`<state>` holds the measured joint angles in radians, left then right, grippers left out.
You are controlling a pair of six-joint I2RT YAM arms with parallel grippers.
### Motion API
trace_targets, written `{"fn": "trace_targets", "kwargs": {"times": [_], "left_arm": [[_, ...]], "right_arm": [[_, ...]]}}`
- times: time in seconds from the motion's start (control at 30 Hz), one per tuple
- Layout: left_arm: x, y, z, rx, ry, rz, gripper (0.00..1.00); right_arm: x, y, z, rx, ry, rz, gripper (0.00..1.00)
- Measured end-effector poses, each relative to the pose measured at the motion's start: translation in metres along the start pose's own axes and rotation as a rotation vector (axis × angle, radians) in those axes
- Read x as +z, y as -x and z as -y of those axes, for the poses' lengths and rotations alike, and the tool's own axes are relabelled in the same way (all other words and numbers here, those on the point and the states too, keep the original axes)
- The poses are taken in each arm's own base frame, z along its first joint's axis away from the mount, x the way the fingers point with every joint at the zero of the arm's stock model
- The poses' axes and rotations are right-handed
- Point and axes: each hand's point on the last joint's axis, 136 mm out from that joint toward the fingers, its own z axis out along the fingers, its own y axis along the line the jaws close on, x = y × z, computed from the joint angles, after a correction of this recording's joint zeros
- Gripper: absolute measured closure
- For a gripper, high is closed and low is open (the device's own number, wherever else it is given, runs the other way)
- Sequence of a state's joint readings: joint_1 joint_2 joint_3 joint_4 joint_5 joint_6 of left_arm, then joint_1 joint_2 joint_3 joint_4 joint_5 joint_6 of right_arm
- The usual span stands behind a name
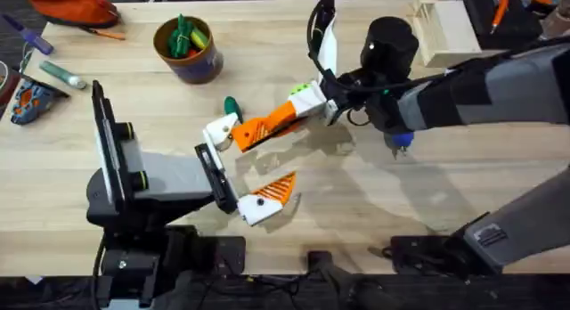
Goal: Pick up the gripper from the table and insert it into the empty holder that is missing its gripper. Then pick up a screw, insert it into the mounting hole, and use the screwdriver to tighten it. Finally, clean up the table by picking up the vegetable and placing it into the bucket.
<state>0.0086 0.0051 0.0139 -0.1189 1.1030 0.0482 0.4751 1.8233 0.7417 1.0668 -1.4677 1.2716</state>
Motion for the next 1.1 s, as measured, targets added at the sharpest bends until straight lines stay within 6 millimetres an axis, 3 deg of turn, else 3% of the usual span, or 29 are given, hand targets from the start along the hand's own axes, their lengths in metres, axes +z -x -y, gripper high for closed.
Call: {"fn": "trace_targets", "kwargs": {"times": [1.1], "left_arm": [[0.0000, -0.0001, 0.0000, -0.001, 0.000, 0.000, 0.015]], "right_arm": [[0.0000, 0.0057, 0.0043, 0.002, -0.009, 0.029, 0.993]]}}
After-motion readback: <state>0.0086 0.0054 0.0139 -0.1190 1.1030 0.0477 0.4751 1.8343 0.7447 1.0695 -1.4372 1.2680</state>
